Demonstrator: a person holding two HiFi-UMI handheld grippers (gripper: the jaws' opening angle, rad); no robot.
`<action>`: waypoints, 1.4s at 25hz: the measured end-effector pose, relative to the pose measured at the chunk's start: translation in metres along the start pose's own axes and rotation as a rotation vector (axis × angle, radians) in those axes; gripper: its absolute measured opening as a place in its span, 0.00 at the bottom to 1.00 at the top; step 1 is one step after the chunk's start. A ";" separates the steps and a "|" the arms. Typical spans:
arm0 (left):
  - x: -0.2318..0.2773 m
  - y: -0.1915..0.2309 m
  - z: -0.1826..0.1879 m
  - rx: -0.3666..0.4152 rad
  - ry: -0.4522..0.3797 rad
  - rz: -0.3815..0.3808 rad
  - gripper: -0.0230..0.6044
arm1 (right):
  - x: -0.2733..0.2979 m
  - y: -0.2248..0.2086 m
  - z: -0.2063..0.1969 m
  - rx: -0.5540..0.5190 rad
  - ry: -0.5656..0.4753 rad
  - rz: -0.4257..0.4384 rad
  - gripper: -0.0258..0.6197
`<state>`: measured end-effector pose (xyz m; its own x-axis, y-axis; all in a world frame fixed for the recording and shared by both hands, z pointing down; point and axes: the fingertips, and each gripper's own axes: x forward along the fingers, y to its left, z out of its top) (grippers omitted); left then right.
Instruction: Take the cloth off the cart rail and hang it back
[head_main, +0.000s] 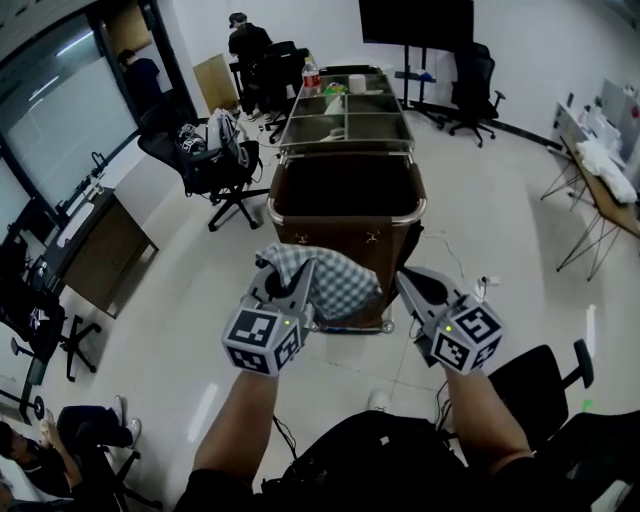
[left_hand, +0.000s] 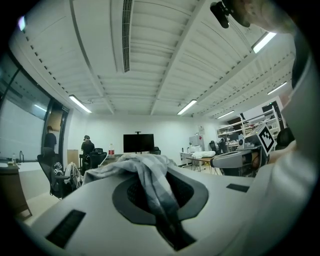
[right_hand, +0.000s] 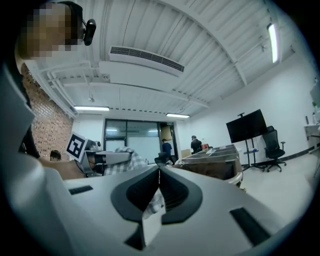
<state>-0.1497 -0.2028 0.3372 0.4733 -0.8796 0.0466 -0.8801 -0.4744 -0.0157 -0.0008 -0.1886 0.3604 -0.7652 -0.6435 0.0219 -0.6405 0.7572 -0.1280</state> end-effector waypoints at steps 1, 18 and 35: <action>0.010 0.003 0.006 0.005 -0.010 0.005 0.08 | 0.004 -0.008 0.003 0.000 -0.003 0.006 0.07; 0.172 0.039 0.090 0.074 -0.138 0.097 0.08 | 0.027 -0.136 0.019 -0.047 0.004 0.052 0.07; 0.228 0.063 0.081 0.048 -0.088 0.076 0.08 | 0.060 -0.159 0.029 -0.022 0.000 0.039 0.07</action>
<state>-0.0947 -0.4358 0.2661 0.4088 -0.9115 -0.0440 -0.9117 -0.4059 -0.0635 0.0569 -0.3512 0.3538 -0.7899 -0.6130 0.0173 -0.6111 0.7843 -0.1073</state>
